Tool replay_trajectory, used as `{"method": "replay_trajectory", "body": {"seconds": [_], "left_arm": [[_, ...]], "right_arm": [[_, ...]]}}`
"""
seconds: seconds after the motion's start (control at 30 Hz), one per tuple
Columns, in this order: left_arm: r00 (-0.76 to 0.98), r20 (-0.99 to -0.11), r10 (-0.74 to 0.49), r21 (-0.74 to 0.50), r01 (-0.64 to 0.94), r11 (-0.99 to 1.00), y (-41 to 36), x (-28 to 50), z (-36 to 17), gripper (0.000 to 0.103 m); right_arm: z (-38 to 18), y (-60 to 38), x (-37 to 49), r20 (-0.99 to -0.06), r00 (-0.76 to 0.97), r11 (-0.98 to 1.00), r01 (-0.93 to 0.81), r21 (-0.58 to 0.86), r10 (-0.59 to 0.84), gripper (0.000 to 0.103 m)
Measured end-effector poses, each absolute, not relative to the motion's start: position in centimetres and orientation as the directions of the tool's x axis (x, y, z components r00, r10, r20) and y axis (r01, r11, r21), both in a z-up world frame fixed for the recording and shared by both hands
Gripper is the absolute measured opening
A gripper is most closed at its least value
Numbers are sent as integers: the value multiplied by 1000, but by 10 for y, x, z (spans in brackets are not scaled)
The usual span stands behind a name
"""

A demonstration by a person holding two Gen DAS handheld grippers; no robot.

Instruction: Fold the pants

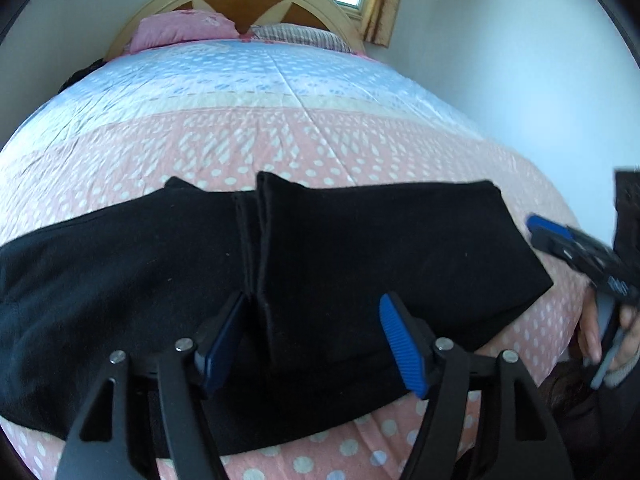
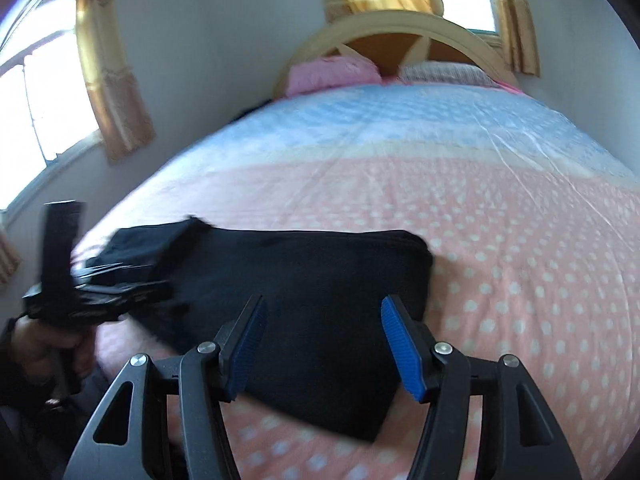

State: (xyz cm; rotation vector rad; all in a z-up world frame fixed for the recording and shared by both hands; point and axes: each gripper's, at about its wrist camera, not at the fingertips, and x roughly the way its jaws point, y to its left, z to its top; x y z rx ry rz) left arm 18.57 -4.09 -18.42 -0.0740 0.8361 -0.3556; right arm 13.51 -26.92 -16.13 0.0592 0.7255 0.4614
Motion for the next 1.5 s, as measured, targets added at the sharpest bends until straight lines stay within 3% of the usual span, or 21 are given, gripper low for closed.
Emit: {"method": "replay_trajectory", "body": {"seconds": [0.07,0.17,0.3,0.47,0.6,0.77,0.87,0.97,1.13,1.17,1.2,1.3,1.5], "left_arm": [[618,-724,-308,-186,255,949,-37,183,-188,75],[629,-720,-294,-158,263,952,-38,176,-192,76],[629,-720,-293,-144,278,950,-36,172,-189,76],[678,-690,-255,-130,230,965,7,171,-166,79],[736,-665,-124,-74,100,992,74,169,-153,91],[742,-669,43,-57,-109,992,163,166,-162,91],[719,-689,88,-101,-216,971,207,169,-178,91],[704,-707,70,-147,-243,959,222,173,-194,91],[696,-715,58,-149,-233,961,218,177,-208,91],[693,-718,57,-144,-229,963,212,181,-206,91],[694,-718,52,-146,-224,964,211,181,-206,91],[695,-718,38,-165,-223,961,212,183,-204,91],[695,-718,38,-160,-218,963,213,180,-204,91]], "right_arm": [[-164,-259,122,-640,614,874,-440,207,461,61],[-190,-245,112,-735,543,873,-468,136,405,62],[-188,-235,101,-740,580,874,-485,22,340,62],[-162,-212,107,-684,573,841,-530,110,451,62],[-151,-161,116,-670,546,792,-602,103,503,62],[-160,-101,136,-660,479,724,-674,146,579,62],[-180,-75,142,-706,437,710,-692,132,557,61],[-191,-68,140,-721,423,710,-692,134,548,49],[-187,-63,139,-697,457,729,-671,137,552,49],[-188,-61,140,-702,459,734,-666,135,545,42],[-191,-56,143,-721,460,747,-654,118,517,24],[-194,-54,143,-721,461,753,-645,128,518,6],[-183,-56,126,-703,476,733,-673,95,528,5]]}}
